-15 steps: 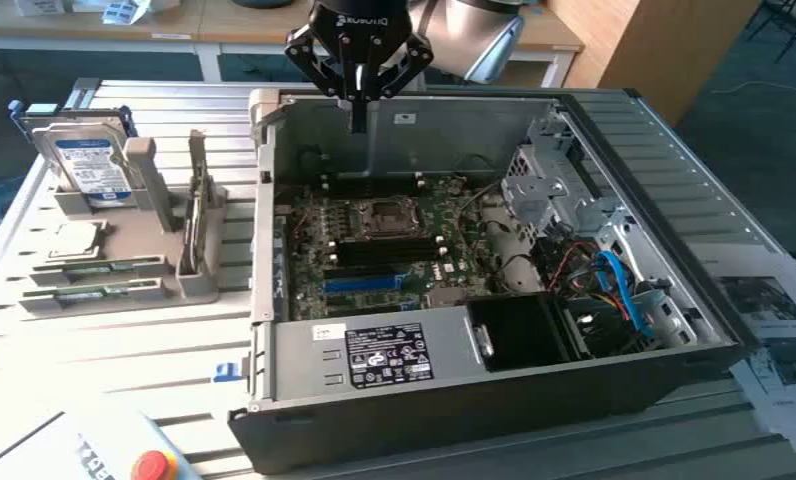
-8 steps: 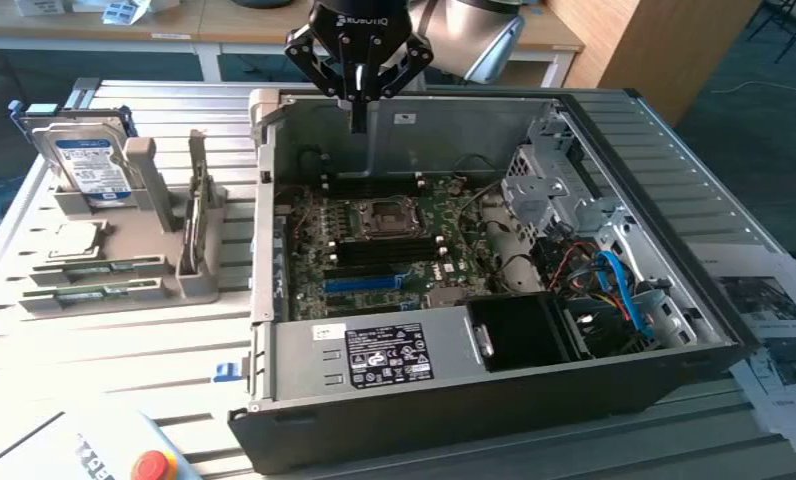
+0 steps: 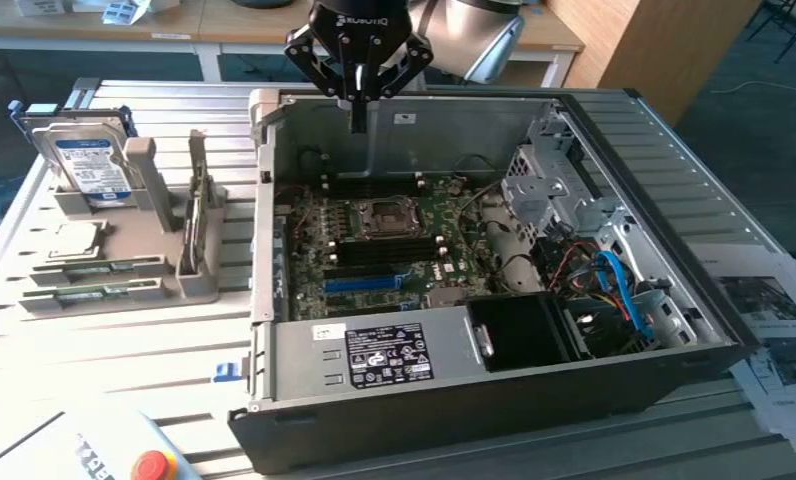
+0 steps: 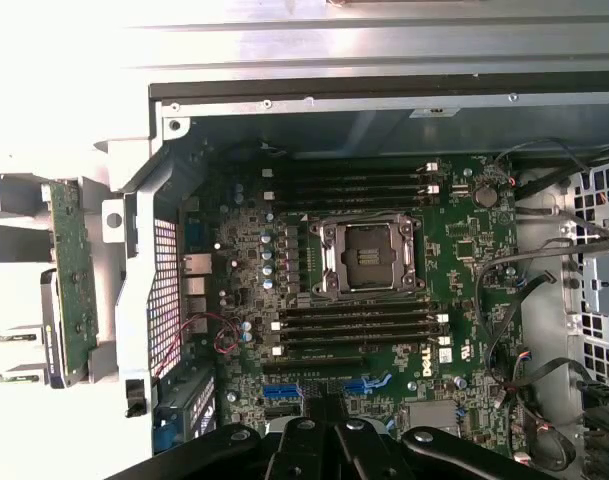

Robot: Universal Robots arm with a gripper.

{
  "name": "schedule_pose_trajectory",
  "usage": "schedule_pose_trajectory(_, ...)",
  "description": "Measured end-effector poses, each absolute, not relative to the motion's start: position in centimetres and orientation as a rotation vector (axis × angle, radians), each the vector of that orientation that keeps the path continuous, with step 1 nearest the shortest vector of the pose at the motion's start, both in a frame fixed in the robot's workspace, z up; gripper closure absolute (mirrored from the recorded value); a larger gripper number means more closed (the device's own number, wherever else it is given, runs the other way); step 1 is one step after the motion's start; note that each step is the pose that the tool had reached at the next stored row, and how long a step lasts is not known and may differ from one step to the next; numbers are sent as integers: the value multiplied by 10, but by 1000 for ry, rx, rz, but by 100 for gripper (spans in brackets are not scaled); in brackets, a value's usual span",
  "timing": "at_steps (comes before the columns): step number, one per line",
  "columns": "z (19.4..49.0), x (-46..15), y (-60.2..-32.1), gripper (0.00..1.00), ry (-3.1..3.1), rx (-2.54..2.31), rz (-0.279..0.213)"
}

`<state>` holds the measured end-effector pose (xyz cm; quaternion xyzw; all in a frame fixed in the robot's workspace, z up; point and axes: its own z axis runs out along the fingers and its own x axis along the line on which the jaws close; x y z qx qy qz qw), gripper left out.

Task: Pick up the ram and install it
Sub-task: 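Reach for the ram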

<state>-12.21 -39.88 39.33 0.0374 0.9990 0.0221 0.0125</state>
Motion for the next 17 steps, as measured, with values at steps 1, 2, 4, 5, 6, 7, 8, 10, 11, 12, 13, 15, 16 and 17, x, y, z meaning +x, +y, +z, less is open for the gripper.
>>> schedule_pose_trajectory(1, 393, -123, -399, 90, 3114, 117, 69)
schedule_pose_trajectory(2, 393, -126, -398, 90, 3114, 117, 69)
schedule_pose_trajectory(4, 393, -131, -398, 90, 3114, 117, 69)
schedule_pose_trajectory(5, 393, -133, -398, 90, 3114, 117, 69)
schedule_pose_trajectory(6, 393, -136, -397, 90, 3114, 117, 69)
schedule_pose_trajectory(7, 393, -138, -397, 90, 3114, 116, 69)
schedule_pose_trajectory(8, 393, -141, -397, 90, 3114, 117, 69)
schedule_pose_trajectory(10, 393, -147, -396, 90, 3114, 117, 69)
schedule_pose_trajectory(11, 393, -150, -396, 90, 3114, 117, 69)
schedule_pose_trajectory(12, 393, -153, -396, 90, 3114, 116, 69)
schedule_pose_trajectory(13, 393, -156, -396, 90, 3114, 117, 69)
schedule_pose_trajectory(15, 393, -161, -396, 90, 3114, 117, 69)
schedule_pose_trajectory(16, 393, -163, -396, 90, 3114, 117, 69)
schedule_pose_trajectory(17, 393, -166, -396, 90, 3114, 117, 69)
